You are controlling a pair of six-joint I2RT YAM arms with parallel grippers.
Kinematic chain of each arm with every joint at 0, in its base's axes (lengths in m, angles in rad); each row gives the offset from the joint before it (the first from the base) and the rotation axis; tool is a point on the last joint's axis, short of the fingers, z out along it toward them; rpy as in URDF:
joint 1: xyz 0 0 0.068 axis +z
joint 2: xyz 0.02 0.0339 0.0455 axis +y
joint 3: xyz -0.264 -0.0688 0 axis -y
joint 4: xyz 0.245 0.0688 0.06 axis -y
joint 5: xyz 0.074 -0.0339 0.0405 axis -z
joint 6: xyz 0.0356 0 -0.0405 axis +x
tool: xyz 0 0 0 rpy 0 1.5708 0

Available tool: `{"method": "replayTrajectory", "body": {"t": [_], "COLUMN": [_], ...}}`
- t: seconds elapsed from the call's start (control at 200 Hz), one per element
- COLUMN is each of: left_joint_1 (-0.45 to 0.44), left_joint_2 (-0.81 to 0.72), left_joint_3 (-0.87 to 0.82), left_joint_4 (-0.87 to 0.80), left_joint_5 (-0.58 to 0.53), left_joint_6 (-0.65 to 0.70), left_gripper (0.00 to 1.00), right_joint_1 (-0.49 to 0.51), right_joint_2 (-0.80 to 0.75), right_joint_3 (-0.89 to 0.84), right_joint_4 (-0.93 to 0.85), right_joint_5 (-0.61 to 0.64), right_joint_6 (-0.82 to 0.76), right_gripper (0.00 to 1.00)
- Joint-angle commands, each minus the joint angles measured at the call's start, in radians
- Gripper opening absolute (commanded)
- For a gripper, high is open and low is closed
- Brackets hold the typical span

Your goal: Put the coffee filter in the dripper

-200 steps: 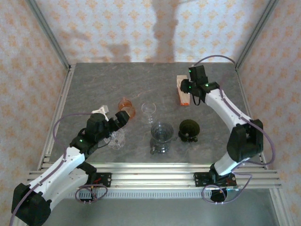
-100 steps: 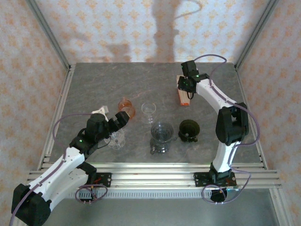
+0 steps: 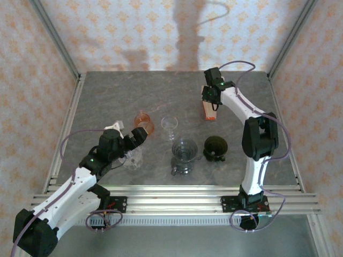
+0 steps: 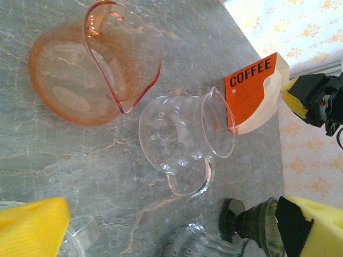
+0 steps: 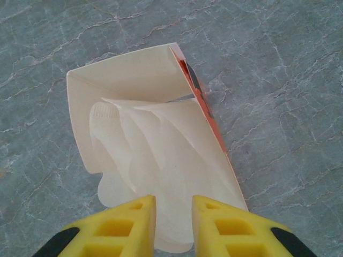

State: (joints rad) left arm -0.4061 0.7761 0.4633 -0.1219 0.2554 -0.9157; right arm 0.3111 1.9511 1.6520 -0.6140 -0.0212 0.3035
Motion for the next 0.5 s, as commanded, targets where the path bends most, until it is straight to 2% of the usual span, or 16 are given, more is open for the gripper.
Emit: {"method": "replayTrajectory", "body": {"t": [0.0,0.26,0.495], "left_joint_1": [-0.004,-0.003,-0.003], "left_joint_2": [-0.011,-0.011,-0.012], "left_joint_3": [0.021,0.017,0.017], "left_joint_4": [-0.017,-0.018,-0.019], "left_joint_5": [0.002,0.0,-0.002], "left_joint_6": [0.015,0.018,0.02], "left_gripper": [1.0,1.0,1.0], "right_joint_1": [-0.004,-0.004,-0.004], "right_joint_2": [0.018,0.034,0.034], "right_joint_3": [0.041,0.058,0.058], "right_joint_4": [-0.03,-0.036,-0.039], "right_joint_5": [0.039,0.043,0.058], "right_joint_6": [0.004,-0.002,-0.019], "right_gripper": [0.24,0.17,0.05]}}
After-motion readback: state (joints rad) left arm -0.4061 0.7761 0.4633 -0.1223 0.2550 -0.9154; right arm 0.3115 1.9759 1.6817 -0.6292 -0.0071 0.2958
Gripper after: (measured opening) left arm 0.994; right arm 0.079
